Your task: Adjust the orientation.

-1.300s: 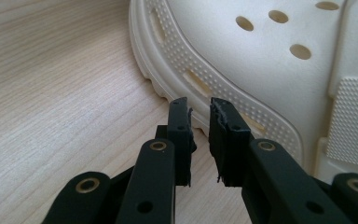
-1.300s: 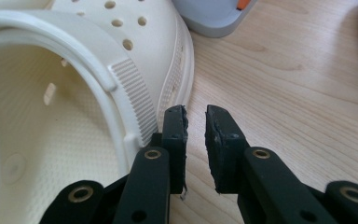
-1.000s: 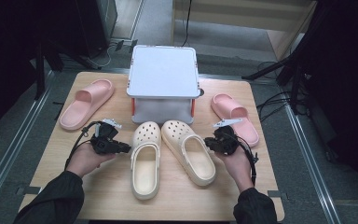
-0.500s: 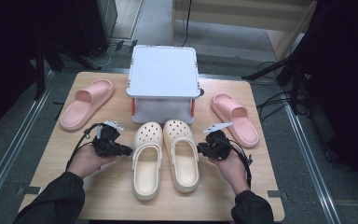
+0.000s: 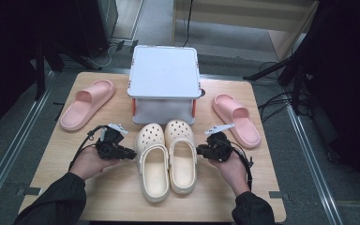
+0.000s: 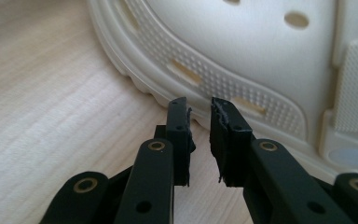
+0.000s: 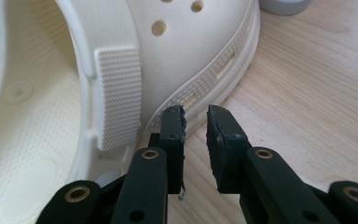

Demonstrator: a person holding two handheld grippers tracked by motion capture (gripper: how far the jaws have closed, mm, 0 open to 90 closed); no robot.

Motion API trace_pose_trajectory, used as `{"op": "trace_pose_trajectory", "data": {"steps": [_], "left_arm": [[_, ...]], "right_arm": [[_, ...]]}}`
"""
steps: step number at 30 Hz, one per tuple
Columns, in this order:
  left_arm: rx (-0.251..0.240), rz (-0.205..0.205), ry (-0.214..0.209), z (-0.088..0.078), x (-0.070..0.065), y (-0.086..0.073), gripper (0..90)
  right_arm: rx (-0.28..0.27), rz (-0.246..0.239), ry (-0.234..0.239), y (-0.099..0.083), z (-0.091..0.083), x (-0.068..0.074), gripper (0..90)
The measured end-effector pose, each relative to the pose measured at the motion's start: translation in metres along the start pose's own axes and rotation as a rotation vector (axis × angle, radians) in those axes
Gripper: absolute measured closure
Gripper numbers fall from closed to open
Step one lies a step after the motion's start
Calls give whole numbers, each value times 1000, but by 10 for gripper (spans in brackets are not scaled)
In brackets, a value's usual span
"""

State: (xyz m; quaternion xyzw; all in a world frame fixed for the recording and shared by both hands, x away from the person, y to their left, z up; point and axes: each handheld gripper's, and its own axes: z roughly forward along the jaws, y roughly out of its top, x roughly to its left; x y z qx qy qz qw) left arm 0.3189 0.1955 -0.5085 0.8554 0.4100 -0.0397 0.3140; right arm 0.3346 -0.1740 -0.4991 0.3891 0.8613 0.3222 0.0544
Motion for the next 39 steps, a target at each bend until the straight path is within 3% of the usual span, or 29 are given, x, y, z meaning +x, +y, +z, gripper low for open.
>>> {"op": "trace_pose_trajectory", "data": {"steps": [7,12,14,19,22,29,39], "left_arm": [[-73,2,25,-16,7,8,711],[-112,-5,55,-24,12,18,609],[-122,-7,42,-28,12,21,598],[-129,-3,28,-32,9,26,615],[-124,-4,29,-34,6,29,656],[-147,5,15,-42,0,43,692],[-184,13,39,-64,0,64,731]], "right_arm": [[-96,10,2,0,-17,6,735],[-160,20,12,-3,-34,19,685],[-186,27,22,-3,-40,26,643],[-224,7,22,-6,-49,50,600],[-257,19,41,-9,-53,61,595],[-219,-7,80,-12,-49,78,546],[-187,-25,96,-7,-34,87,449]]}}
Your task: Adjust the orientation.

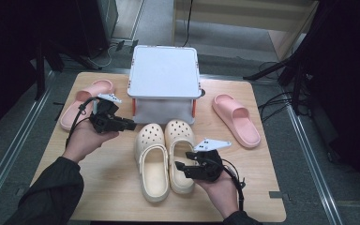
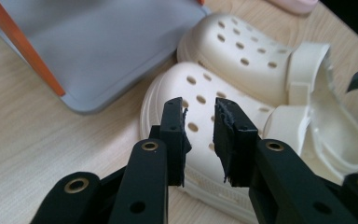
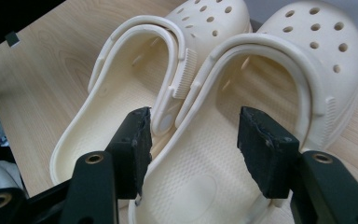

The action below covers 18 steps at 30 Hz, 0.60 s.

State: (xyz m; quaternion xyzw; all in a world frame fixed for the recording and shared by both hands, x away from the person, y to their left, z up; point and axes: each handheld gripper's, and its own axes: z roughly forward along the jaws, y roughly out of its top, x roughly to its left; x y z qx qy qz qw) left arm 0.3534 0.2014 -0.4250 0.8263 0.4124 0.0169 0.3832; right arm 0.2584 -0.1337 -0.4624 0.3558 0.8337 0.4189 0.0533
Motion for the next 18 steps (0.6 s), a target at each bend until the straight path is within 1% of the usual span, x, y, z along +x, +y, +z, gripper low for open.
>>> {"op": "trace_pose_trajectory", "data": {"steps": [3,5,7,8,9,12,14,16,18], "left_arm": [[-6,11,3,-4,-2,9,749],[-12,30,14,-9,-3,17,762],[-26,34,13,-15,-5,25,774],[-34,43,13,-18,-6,31,775],[-38,53,22,-21,-7,36,776],[-52,55,42,-29,-9,49,779],[-58,61,47,-32,-10,59,779],[-59,55,64,-32,-9,69,779],[-72,46,59,-31,-9,76,777]], "right_arm": [[14,-13,-1,0,6,2,449],[22,-13,1,1,10,3,447],[26,-4,1,1,14,4,429],[25,-1,2,1,15,4,421],[26,7,2,2,17,4,399],[25,8,-3,2,21,5,396],[23,13,-15,2,23,6,376],[17,25,-20,3,26,6,354],[21,40,-20,3,29,6,345]]}}
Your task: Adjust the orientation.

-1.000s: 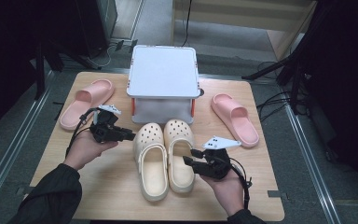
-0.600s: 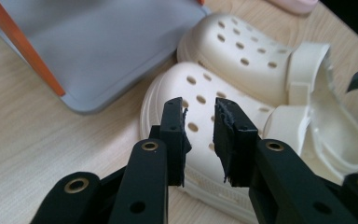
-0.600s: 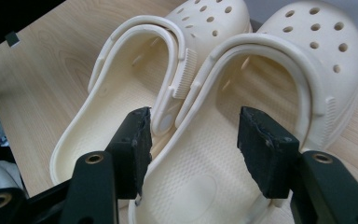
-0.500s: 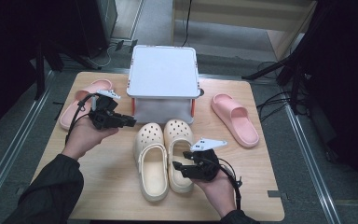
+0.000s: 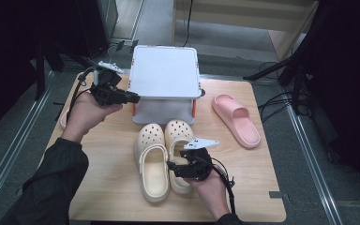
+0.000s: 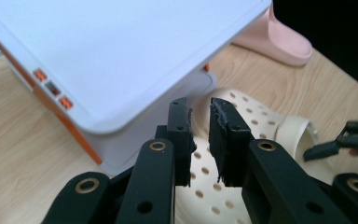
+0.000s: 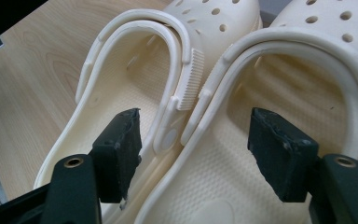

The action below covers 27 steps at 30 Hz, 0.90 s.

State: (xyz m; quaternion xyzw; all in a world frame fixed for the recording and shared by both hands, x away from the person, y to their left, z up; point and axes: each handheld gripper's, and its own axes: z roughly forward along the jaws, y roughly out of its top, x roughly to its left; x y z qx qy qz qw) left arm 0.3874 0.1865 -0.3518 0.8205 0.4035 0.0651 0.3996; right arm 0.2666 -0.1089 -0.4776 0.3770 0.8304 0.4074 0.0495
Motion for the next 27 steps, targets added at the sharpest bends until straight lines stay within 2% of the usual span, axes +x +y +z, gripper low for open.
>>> {"op": "trace_pose_trajectory", "data": {"steps": [3,9,11,14,16,18,19,22,24,27], "left_arm": [[4,20,14,4,0,7,777],[-2,1,16,15,15,13,786],[14,4,14,19,19,14,791],[22,5,40,24,26,16,809],[30,-4,46,28,31,15,812],[41,0,57,31,33,14,814],[29,-11,53,31,34,14,814],[11,-14,54,32,36,12,816],[11,-9,72,32,36,11,836],[5,-13,71,32,36,10,854]], "right_arm": [[-1,25,3,0,5,1,345],[20,51,-30,4,18,1,341],[30,68,-39,4,24,2,338],[36,73,-67,5,33,5,338],[42,93,-67,7,38,6,340],[58,90,-83,9,44,7,346],[68,85,-95,10,47,7,361],[85,86,-90,14,54,5,382],[91,88,-83,17,56,1,399],[95,88,-83,18,56,0,442]]}}
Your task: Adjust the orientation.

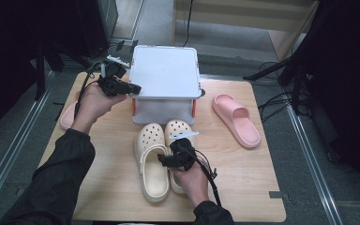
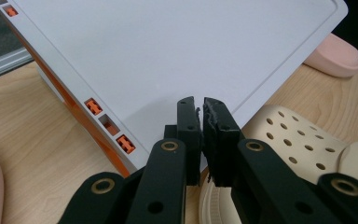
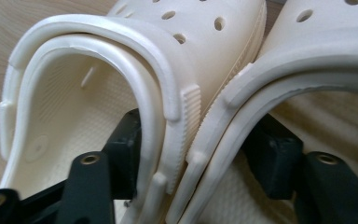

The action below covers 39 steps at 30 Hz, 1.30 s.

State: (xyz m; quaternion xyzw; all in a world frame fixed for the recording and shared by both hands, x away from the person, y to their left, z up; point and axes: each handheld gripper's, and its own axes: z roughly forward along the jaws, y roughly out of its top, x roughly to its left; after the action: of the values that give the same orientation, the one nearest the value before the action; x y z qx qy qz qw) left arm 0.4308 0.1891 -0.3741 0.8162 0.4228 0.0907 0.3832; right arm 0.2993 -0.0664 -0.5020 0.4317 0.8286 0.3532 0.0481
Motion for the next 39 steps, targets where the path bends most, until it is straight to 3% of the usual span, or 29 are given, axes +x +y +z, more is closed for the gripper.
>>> {"op": "trace_pose_trajectory", "data": {"steps": [9,17,20,28,39], "left_arm": [[-4,12,7,0,-1,-1,873],[-8,-2,-1,0,1,-2,873],[-16,-4,4,0,0,-2,873],[-16,-9,-4,-1,1,-4,881],[-22,-15,-12,-1,2,-5,882]], "right_arm": [[-1,-17,-54,0,-7,1,613],[8,-50,-53,5,-18,-10,653],[-21,-42,-24,16,-30,-12,654],[-54,-98,-49,47,-40,-12,654],[-77,-89,-95,86,-18,-31,653]]}}
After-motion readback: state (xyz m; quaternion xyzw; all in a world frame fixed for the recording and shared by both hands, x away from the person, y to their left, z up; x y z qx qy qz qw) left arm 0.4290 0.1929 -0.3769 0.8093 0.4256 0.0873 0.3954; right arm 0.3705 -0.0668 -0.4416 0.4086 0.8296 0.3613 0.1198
